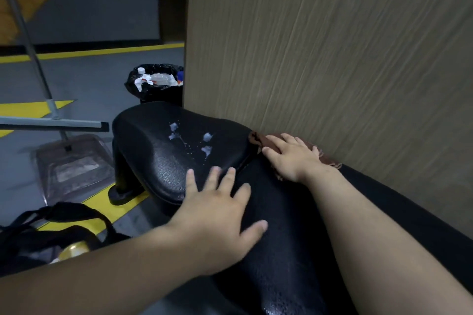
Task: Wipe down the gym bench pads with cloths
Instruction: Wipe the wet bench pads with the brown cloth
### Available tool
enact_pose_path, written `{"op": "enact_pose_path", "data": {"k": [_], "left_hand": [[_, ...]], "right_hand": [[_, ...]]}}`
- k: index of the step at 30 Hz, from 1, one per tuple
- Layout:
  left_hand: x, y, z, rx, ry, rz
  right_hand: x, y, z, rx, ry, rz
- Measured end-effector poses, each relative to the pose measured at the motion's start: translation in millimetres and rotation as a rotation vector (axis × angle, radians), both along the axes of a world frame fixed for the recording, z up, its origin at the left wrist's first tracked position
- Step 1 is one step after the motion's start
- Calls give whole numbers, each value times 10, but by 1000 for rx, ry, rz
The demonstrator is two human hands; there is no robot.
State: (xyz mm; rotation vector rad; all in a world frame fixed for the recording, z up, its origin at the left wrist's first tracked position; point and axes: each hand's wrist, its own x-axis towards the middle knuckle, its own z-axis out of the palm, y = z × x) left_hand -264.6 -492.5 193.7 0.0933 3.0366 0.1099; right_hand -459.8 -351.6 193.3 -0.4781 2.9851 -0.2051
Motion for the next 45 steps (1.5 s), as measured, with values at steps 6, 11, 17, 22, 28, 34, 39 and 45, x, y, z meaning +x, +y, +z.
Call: {"op": "enact_pose_path", "data": {"k": [6, 11, 17, 22, 28, 34, 39, 45], "left_hand": [[-124, 279, -15, 25, -10, -165], [-189, 450, -17, 3, -46, -185], [-241, 666, -8, 18, -57, -193], [-284, 892, 33, 50, -67, -192], [-329, 1206, 25, 61, -71, -210], [-383, 1490, 18, 52, -85, -170], [-440, 1684, 33, 23, -120, -133], [-479, 1782, 80, 35, -168, -82]], "right_hand": [[-246, 93, 55, -21, -4, -86], [-314, 333, 78, -51, -31, -165], [-159, 823, 66, -68, -20, -218], [-35, 1165, 50, -50, -9, -248], [105, 1509, 52, -33, -9, -275], [255, 1885, 58, -29, -9, -311], [420, 2258, 54, -38, -7, -359], [752, 2815, 28, -33, 5, -372]]}}
